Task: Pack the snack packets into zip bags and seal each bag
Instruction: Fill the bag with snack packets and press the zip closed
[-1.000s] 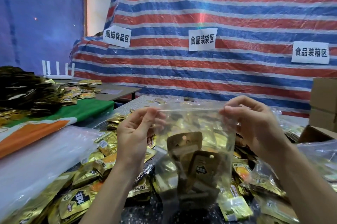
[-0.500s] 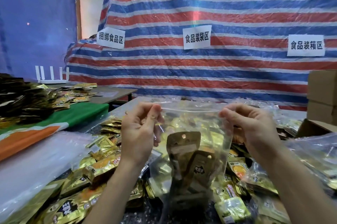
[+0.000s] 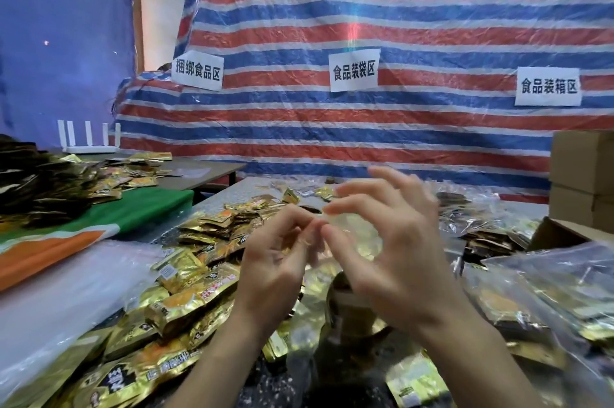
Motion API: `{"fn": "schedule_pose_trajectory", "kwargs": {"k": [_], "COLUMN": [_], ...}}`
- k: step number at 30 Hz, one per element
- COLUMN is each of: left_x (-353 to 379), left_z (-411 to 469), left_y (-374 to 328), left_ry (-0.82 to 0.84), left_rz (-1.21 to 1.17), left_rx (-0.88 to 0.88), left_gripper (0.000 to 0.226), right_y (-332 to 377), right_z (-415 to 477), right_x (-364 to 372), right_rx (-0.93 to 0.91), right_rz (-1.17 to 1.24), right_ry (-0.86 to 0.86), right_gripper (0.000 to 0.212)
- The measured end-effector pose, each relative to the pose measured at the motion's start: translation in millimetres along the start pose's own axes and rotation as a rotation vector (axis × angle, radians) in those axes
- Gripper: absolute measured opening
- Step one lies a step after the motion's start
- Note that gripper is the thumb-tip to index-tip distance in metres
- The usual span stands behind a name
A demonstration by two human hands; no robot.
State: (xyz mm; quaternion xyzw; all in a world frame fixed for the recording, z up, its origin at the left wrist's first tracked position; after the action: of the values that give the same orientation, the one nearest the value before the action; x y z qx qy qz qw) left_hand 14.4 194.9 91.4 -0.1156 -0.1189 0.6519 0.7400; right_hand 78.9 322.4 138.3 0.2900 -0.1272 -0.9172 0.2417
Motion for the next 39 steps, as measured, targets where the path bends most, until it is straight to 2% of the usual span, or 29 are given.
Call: {"fn": "schedule_pose_trajectory", "kwargs": {"k": [5, 10, 12, 19, 25, 29, 39], "left_x": [-1.9, -1.3, 1.2, 3.2, -9.9, -10.0, -10.8], "left_z": [0.4, 2.1, 4.9, 19.0, -2.5, -23.0, -37.1], "left_y": [-3.5, -11.9, -18.4, -48.8, -75.0, -89.2, -104.1], "left_ry": [0.059, 0.105, 0.166, 0.447, 0.457, 0.417, 0.234], "left_rz": [0.012, -0.012, 0.017, 0.168, 0.269, 0.285, 0.253], "left_rx": [0.028, 0.038, 0.040, 0.043, -0.011, -0.055, -0.159], "left_gripper": [0.015, 0.014, 0.014, 0.020, 0.012, 0.016, 0.021], "right_y": [2.6, -3.4, 0.9, 13.9, 16.2, 14.3, 1.8], "right_z": [0.8, 9.4, 12.6, 14.2, -14.3, -36.1, -51.8], "right_x": [7.4, 1.5, -6.5, -21.1, -23.2, -28.6, -47.3], "right_rx": [0.026, 0.112, 0.107, 0.142, 0.257, 0.298, 0.322], "right_rz": [0.045, 0.093, 0.106, 0.125, 0.213, 0.173, 0.099], "right_ry": [0.164, 0.332, 0.346, 0.440, 0.602, 0.649, 0.583], "right_gripper": [0.019, 0.025, 0.027, 0.014, 0.011, 0.015, 0.011]}}
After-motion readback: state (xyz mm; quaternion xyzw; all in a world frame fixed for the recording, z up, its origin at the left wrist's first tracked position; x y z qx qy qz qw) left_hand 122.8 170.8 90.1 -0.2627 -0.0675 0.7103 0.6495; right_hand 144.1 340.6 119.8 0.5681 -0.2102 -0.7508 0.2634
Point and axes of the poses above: each hand's wrist, its own z-axis towards the middle knuckle, its own x-axis out of the palm, y = z × x, the point moved 7 cm from there along z, towards the middle knuckle, and after that the axes turned 14 degrees about x, right-handed, at the moved point
